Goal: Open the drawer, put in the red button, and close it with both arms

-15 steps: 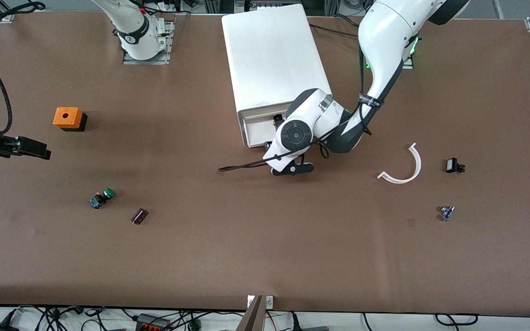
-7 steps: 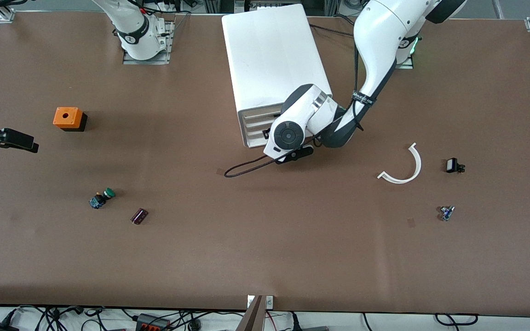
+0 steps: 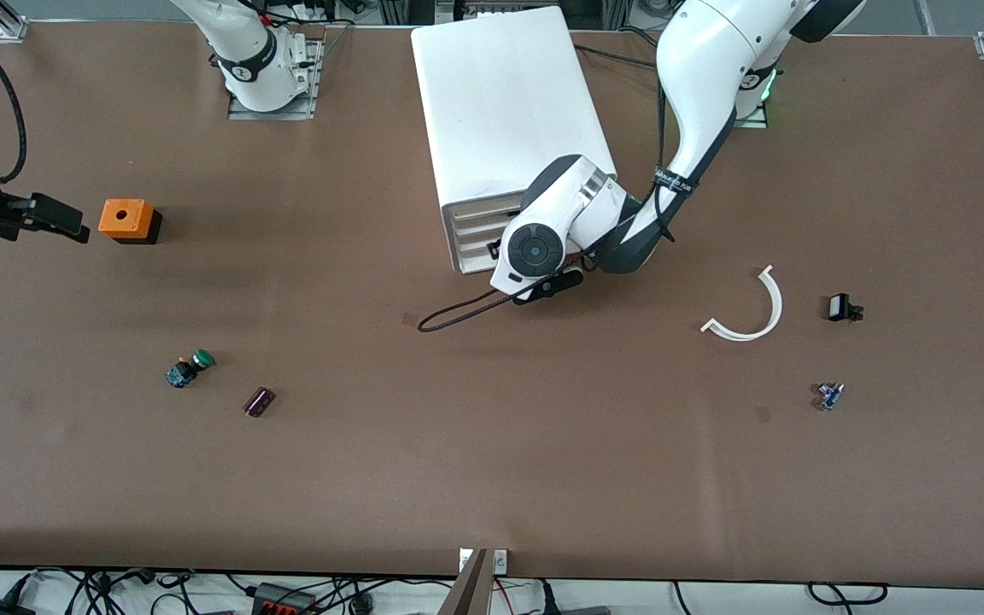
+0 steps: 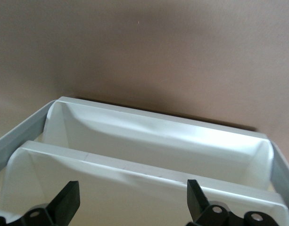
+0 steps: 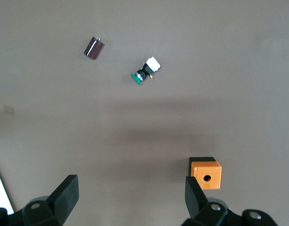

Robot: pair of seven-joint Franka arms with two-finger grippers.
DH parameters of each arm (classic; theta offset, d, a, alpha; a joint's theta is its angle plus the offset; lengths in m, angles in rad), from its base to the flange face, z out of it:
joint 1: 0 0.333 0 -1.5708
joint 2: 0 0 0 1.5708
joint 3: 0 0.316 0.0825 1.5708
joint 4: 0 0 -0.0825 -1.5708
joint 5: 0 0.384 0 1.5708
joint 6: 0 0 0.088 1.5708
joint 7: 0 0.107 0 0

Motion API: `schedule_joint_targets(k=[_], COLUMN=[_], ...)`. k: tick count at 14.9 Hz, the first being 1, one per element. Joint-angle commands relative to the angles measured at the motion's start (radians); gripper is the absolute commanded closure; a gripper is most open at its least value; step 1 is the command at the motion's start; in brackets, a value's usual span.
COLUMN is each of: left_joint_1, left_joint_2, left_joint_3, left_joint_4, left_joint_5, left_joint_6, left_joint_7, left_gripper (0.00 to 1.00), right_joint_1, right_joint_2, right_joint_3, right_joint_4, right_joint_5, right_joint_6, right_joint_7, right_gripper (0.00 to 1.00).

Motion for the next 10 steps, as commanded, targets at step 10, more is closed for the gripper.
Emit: schedule_joint_targets(k=[10], left_joint_1=[0.292], left_joint_2=[-0.187], left_joint_3=[0.012], left_joint_4=[0.108], left_joint_5=[0.285], left_joint_6=[-0.133], left_joint_7=[0.662], left_gripper=[0.0], right_joint_1=[0.004], right_joint_2=[-0.059], right_joint_3=[0.003], right_joint_4=[-0.079], right_joint_5=[-0.014], right_joint_6=[0.031], right_joint_7=[-0.019], right_gripper=[0.0])
